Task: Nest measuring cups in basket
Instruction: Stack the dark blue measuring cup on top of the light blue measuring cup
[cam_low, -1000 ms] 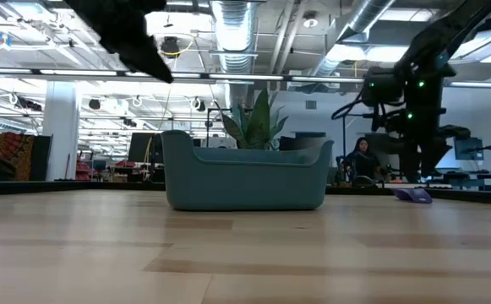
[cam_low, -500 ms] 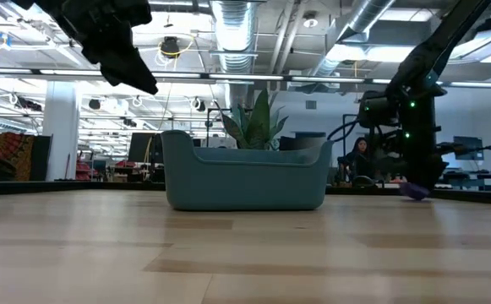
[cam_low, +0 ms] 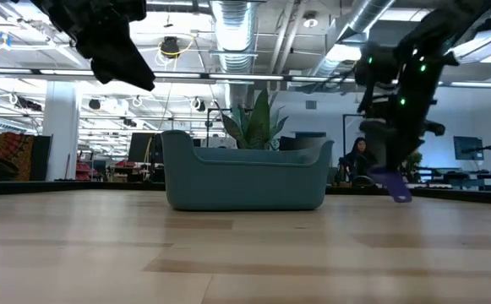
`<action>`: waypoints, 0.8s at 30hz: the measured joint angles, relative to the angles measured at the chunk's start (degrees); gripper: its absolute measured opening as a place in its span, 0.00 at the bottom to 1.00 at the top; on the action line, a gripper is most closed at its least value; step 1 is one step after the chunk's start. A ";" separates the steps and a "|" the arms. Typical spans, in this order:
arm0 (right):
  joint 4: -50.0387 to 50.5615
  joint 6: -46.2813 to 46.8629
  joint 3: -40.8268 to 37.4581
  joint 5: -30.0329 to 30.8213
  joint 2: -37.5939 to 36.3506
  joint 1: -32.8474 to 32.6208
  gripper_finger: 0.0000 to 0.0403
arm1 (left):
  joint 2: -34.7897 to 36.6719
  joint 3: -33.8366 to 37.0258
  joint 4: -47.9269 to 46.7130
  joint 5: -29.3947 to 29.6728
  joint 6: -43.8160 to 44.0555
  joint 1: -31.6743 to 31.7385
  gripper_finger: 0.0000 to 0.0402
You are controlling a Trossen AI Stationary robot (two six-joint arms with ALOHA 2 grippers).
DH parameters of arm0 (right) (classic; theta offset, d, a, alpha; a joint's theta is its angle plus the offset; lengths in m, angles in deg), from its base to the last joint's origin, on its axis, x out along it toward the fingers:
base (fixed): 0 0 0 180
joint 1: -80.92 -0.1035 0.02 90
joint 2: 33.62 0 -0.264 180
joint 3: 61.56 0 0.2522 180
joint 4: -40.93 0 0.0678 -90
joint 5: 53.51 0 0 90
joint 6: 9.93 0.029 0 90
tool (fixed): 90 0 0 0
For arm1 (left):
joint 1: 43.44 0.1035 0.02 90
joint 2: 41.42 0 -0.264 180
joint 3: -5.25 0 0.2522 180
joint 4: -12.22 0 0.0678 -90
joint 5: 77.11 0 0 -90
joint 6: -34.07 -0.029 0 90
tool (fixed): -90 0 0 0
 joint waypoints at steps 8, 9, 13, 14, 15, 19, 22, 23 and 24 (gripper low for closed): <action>-4.50 6.39 0.28 2.99 -8.19 -15.95 0.02 | -1.87 0.00 4.00 4.02 2.68 -0.79 0.30; -4.79 6.97 0.47 3.95 -8.75 -17.84 0.02 | -2.66 -0.01 5.21 4.14 2.59 -0.77 0.30; -5.59 8.07 1.30 5.71 -10.14 -24.16 0.01 | -5.63 -0.02 9.63 4.19 2.11 -0.59 0.30; -5.28 8.75 1.51 6.00 -10.28 -25.50 0.01 | -6.19 -0.02 10.53 4.19 2.11 -0.59 0.30; -5.39 9.29 1.75 6.02 -10.26 -26.80 0.01 | -6.79 -0.02 11.41 4.18 2.08 -0.59 0.30; -5.88 9.87 2.69 5.97 -10.17 -31.72 0.01 | -8.12 -0.36 14.39 3.65 2.08 -0.79 0.30; -7.11 10.27 3.42 5.79 -9.61 -35.11 0.01 | -8.26 -1.64 13.99 3.20 1.78 -1.46 0.30; -7.43 10.45 3.67 5.73 -9.42 -36.14 0.02 | -8.26 -2.04 14.06 2.86 1.44 -1.67 0.30; -7.26 10.63 3.88 5.81 -9.42 -37.02 0.02 | -8.26 -2.47 14.06 2.46 1.26 -1.87 0.30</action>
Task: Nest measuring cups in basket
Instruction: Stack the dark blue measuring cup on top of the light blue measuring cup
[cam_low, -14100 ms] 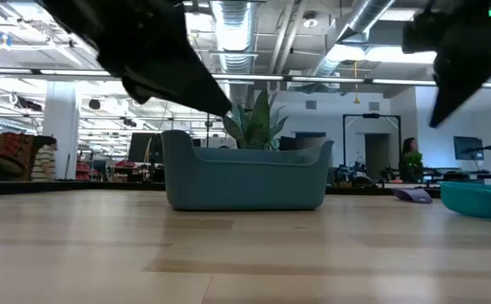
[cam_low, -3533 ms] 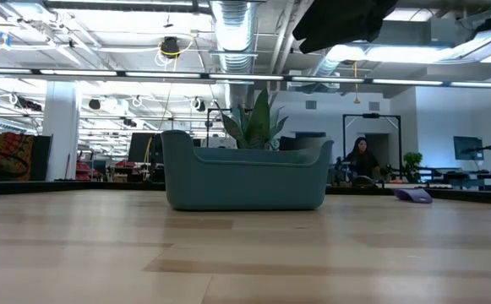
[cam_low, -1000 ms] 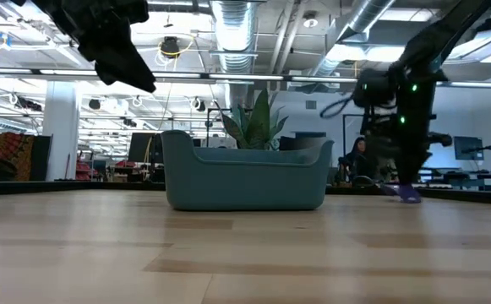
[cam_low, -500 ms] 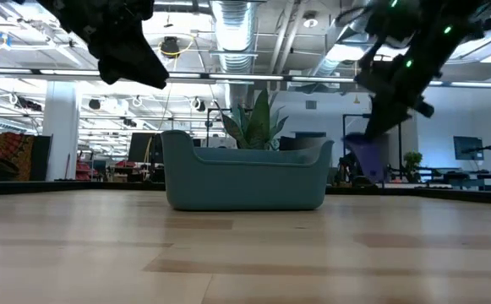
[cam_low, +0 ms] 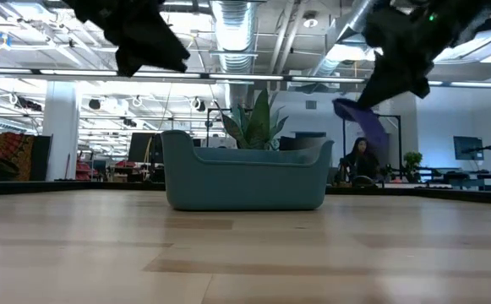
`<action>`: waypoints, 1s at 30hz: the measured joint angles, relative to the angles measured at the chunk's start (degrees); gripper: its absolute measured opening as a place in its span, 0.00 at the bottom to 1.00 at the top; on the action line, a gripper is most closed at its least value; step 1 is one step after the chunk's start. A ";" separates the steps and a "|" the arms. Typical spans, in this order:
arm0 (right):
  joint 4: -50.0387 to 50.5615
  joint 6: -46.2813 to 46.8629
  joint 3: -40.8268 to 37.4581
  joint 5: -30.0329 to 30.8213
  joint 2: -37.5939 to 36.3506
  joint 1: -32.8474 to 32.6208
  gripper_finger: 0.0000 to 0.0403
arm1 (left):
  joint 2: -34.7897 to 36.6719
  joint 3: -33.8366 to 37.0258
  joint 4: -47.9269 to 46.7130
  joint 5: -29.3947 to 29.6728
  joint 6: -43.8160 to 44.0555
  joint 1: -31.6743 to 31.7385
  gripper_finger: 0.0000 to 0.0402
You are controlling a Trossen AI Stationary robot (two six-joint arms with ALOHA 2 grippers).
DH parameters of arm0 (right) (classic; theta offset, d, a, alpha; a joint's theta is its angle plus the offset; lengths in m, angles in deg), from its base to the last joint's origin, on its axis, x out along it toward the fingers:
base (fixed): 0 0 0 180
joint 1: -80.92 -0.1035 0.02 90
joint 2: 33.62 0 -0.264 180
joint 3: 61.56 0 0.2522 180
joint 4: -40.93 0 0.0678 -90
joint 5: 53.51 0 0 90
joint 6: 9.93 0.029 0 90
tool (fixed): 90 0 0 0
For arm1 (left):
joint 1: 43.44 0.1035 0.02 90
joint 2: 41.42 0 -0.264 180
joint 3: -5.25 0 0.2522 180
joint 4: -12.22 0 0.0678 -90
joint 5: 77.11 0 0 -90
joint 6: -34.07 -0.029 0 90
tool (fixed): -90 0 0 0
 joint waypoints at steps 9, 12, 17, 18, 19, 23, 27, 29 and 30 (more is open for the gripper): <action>-14.09 -1.94 0.38 0.12 5.94 -4.46 0.01 | -4.20 -3.90 2.08 -0.57 -3.15 -0.49 0.30; -18.69 -2.01 0.42 0.14 8.72 -5.06 0.02 | -7.83 -6.36 1.51 -0.54 -5.42 -0.49 0.30; -25.12 -3.42 0.44 0.23 12.96 -5.06 0.02 | -14.26 -13.20 1.63 -0.09 -10.27 -0.49 0.30; -26.20 -3.55 1.01 0.36 14.10 -5.06 0.02 | -15.29 -14.50 0.60 0.48 -11.30 -0.51 0.30; -26.77 -4.19 1.67 0.32 15.03 -5.06 0.02 | -16.64 -16.34 0.60 0.73 -12.22 -0.50 0.30; -27.33 -6.63 4.54 0.35 17.71 -5.06 0.02 | -20.92 -22.67 -0.64 0.68 -15.09 0.23 0.30; -26.86 -9.10 7.28 0.14 19.86 -5.08 0.02 | -24.92 -28.06 -5.84 0.28 -15.85 1.88 0.30; -26.31 -10.03 8.44 0.34 20.46 -5.10 0.02 | -26.75 -30.79 -8.27 0.02 -15.60 2.64 0.30; -26.82 -10.38 8.96 0.30 20.90 -5.12 0.03 | -26.81 -31.46 -11.47 0.11 -15.40 2.83 0.30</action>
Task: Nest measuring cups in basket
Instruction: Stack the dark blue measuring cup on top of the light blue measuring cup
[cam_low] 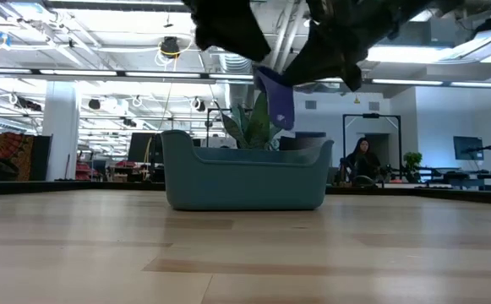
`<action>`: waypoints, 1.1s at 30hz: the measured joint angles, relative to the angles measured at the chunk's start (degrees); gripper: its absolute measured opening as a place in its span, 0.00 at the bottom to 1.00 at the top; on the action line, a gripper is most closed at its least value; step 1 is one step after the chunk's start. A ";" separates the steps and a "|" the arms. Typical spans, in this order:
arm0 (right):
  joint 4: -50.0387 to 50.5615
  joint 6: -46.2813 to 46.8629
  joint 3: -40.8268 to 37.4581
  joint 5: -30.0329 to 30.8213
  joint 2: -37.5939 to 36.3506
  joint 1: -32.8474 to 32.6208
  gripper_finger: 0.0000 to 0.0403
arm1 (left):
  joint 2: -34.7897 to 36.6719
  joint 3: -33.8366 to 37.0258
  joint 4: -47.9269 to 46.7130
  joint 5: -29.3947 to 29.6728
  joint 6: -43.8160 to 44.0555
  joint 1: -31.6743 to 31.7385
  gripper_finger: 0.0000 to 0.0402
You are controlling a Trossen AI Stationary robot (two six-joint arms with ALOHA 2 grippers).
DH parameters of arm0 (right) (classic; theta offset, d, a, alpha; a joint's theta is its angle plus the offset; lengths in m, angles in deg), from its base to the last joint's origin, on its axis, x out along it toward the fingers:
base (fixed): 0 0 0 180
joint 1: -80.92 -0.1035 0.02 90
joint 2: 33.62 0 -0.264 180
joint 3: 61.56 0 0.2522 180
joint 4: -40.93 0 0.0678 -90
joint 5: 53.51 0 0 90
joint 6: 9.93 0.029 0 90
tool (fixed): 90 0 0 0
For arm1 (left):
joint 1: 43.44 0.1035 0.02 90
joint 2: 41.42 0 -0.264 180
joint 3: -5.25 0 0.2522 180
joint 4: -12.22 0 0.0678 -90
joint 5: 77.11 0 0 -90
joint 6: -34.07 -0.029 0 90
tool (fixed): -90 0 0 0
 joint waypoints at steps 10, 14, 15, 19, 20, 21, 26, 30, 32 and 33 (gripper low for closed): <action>0.39 -0.95 0.75 0.01 0.54 0.00 0.03 | -3.78 -4.54 -5.06 -4.77 -0.17 1.55 0.30; -0.30 -1.75 0.75 0.01 0.56 0.01 0.03 | -4.34 -4.48 -6.00 -5.03 0.34 2.10 0.30; -0.24 -1.76 0.73 0.04 0.56 0.00 0.03 | -4.50 -4.50 -6.35 -5.15 0.70 2.20 0.30; -0.51 -2.19 0.71 0.19 0.56 0.02 0.03 | -4.54 -4.48 -7.30 -5.44 1.53 2.54 0.30; -0.57 -2.25 0.71 0.19 0.56 0.05 0.03 | -4.54 -4.48 -7.57 -5.36 1.71 2.60 0.30; -0.70 -2.40 0.71 0.21 0.56 0.09 0.03 | -4.54 -4.48 -7.80 -5.04 1.96 2.64 0.30; -1.05 -3.44 0.71 1.38 0.56 0.09 0.03 | -4.51 -4.46 -8.39 -3.28 2.50 2.62 0.30; -1.37 -3.71 0.72 1.98 0.52 0.05 0.03 | -4.51 -4.40 -8.77 -0.06 2.52 2.72 0.30; -1.33 -3.78 0.73 2.37 0.46 0.01 0.03 | -4.51 -4.37 -8.73 1.11 2.56 2.75 0.30; -1.35 -3.82 0.73 2.33 0.46 0.04 0.03 | -4.51 -4.37 -8.87 2.09 2.83 2.74 0.30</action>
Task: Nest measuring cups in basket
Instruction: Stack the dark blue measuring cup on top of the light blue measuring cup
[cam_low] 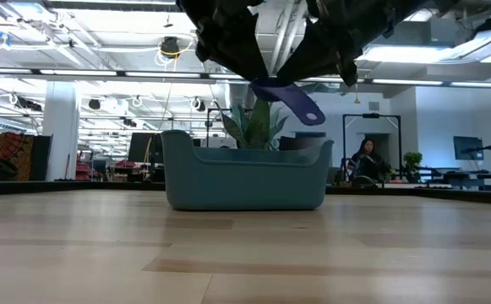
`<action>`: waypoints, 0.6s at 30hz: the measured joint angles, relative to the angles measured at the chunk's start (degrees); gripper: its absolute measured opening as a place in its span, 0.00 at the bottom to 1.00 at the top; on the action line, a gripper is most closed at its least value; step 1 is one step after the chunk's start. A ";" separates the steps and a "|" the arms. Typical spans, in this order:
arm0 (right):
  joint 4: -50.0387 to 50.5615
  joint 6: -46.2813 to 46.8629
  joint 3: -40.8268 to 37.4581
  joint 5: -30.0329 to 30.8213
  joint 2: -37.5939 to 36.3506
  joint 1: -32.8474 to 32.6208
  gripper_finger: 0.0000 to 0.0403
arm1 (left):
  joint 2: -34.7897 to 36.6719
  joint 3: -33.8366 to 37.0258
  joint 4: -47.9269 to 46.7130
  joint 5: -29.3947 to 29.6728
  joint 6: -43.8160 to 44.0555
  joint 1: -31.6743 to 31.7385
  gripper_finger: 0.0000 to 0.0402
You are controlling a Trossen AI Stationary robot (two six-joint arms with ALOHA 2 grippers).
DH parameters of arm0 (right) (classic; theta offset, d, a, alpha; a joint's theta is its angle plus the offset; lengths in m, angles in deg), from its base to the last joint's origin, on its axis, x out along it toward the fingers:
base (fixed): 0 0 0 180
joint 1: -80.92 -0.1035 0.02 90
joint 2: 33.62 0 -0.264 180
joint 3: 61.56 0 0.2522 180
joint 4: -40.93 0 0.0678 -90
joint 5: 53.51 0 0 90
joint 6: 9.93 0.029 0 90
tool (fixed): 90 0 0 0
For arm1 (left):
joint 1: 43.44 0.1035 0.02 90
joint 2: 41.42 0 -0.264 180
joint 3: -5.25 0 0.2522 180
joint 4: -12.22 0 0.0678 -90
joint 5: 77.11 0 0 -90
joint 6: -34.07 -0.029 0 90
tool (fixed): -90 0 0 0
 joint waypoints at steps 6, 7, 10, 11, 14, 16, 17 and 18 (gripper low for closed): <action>-0.26 -0.42 0.00 0.84 0.00 0.05 0.03 | 0.04 -0.94 -2.34 2.17 1.91 -0.02 0.31; -0.31 -0.80 0.00 0.67 0.00 0.02 0.03 | 0.04 -0.94 -2.47 0.26 1.01 0.11 0.31; -1.41 -1.29 0.00 0.42 0.00 -0.04 0.03 | 0.04 -0.94 -2.52 -3.62 -0.54 0.19 0.31; -1.70 -1.39 0.00 0.35 0.00 -0.04 0.03 | 0.04 -0.94 -2.54 -3.66 -0.48 0.17 0.31; -2.14 -1.39 0.00 0.32 0.00 -0.04 0.03 | -0.07 -0.94 -2.56 -3.64 -0.41 0.19 0.28; -2.27 -1.40 0.00 0.32 0.00 -0.06 0.03 | -0.07 -0.94 -2.52 -3.78 -0.37 0.28 0.26; -2.44 -1.42 0.00 0.30 0.00 -0.10 0.03 | -0.07 -0.94 -2.51 -3.85 -0.37 0.29 0.24; -2.68 -1.48 0.00 0.17 0.00 -0.12 0.03 | -0.07 -0.94 -2.50 -3.87 -0.37 0.31 0.22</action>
